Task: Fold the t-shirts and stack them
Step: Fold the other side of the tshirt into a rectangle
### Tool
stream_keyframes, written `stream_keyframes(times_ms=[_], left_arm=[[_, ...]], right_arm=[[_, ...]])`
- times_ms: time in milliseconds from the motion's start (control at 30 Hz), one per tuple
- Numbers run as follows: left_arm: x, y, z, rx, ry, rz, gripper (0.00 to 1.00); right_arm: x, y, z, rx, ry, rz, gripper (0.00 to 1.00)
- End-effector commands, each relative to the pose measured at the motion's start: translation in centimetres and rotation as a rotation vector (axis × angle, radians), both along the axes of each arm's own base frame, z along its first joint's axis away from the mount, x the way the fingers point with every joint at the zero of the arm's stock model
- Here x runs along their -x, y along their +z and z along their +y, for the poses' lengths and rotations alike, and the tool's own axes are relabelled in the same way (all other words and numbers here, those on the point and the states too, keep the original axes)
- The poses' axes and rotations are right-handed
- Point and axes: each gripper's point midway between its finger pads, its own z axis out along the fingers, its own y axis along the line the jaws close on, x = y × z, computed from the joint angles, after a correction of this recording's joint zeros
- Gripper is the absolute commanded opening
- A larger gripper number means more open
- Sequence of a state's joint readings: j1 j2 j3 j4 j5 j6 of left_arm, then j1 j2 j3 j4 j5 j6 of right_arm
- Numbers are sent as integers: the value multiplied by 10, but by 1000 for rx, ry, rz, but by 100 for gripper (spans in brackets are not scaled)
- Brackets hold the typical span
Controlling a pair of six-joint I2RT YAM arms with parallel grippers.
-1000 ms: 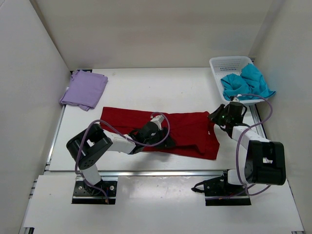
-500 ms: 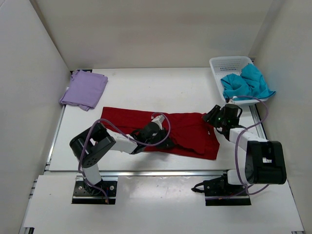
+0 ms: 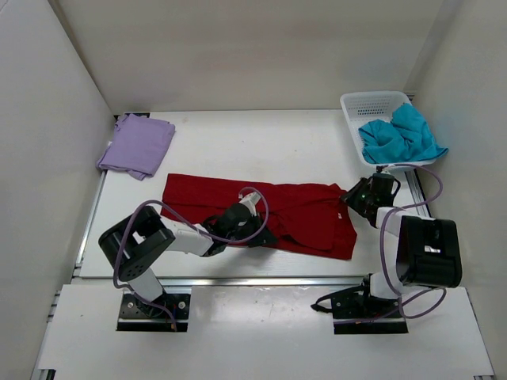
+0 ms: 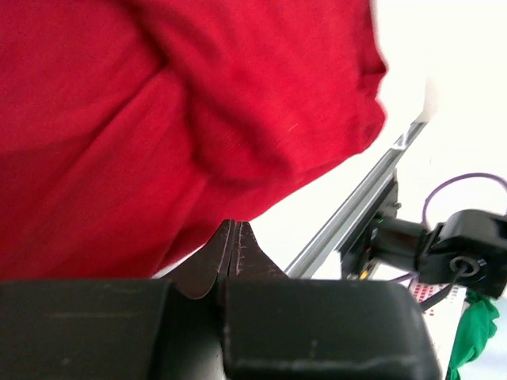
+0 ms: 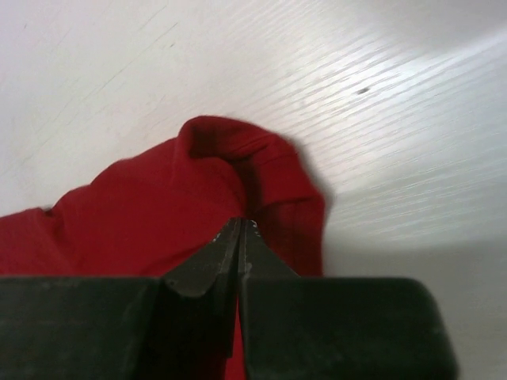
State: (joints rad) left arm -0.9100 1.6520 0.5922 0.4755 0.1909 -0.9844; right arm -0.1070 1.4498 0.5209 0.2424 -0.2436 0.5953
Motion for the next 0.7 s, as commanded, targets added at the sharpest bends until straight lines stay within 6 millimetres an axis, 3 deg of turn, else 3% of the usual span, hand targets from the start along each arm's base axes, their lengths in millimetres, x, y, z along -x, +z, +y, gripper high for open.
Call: stream_keyframes(times_ms=[0,67,167,300,333,400,433,533,667], left_arm=[[4,3,11,20,0,22,5],[4,-1,20,8,16,26,6],[-3,9,28,16,39,2,7],[-12,30,20,-2,26,-82,15],[-11,30,18,-3,20,-84,18],[-17,34,12,18,29,-87,23],[-16,35,9,31,25,-75,28],[-20,28,-5,35,18,-57,35],[-23,17,-12,50,42,-10,50]], right_arm=[[-23,13,-17,34,-52,-68,0],[-27,15,-16,35,-43,-71,0],[-30,33,-14,44,-39,-106,22],[-23,69,-4,93,-49,-199,35],[-15,62,-1,114,-46,-177,35],[-9,78,3,128,-44,-217,34],[-4,75,9,136,-23,-211,33],[7,77,26,127,23,-229,12],[20,73,61,90,144,-238,7]])
